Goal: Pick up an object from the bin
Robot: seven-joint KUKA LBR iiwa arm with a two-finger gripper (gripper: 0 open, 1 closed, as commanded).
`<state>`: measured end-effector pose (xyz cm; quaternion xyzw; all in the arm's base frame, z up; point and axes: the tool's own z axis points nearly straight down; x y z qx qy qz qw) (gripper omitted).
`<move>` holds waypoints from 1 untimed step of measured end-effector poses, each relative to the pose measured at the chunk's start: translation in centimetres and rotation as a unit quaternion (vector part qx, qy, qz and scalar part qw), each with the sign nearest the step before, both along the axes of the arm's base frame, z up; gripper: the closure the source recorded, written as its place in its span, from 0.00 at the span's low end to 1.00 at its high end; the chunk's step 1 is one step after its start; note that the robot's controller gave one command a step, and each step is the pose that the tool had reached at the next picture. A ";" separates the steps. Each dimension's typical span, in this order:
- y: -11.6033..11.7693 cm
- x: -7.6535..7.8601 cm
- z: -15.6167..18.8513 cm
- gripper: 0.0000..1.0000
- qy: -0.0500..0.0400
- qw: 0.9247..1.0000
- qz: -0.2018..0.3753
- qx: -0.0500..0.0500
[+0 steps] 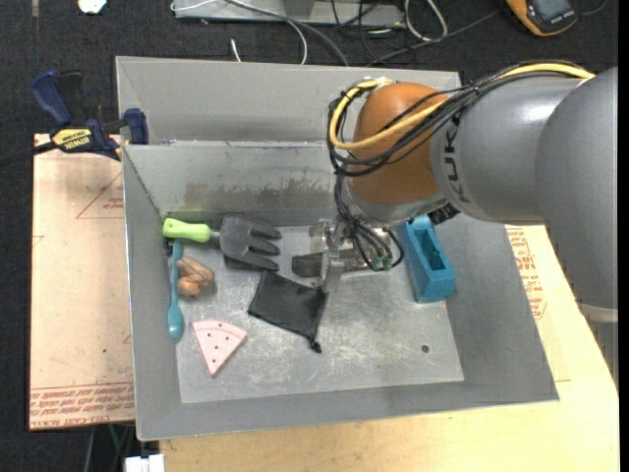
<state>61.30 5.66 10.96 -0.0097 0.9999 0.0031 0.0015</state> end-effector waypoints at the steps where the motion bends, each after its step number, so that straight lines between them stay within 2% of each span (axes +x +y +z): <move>1: 0.0 0.3 2.8 1.00 -0.006 1.000 0.000 0.001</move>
Offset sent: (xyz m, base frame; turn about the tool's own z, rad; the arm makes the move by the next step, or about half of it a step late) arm 0.0031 0.0002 0.0872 0.0003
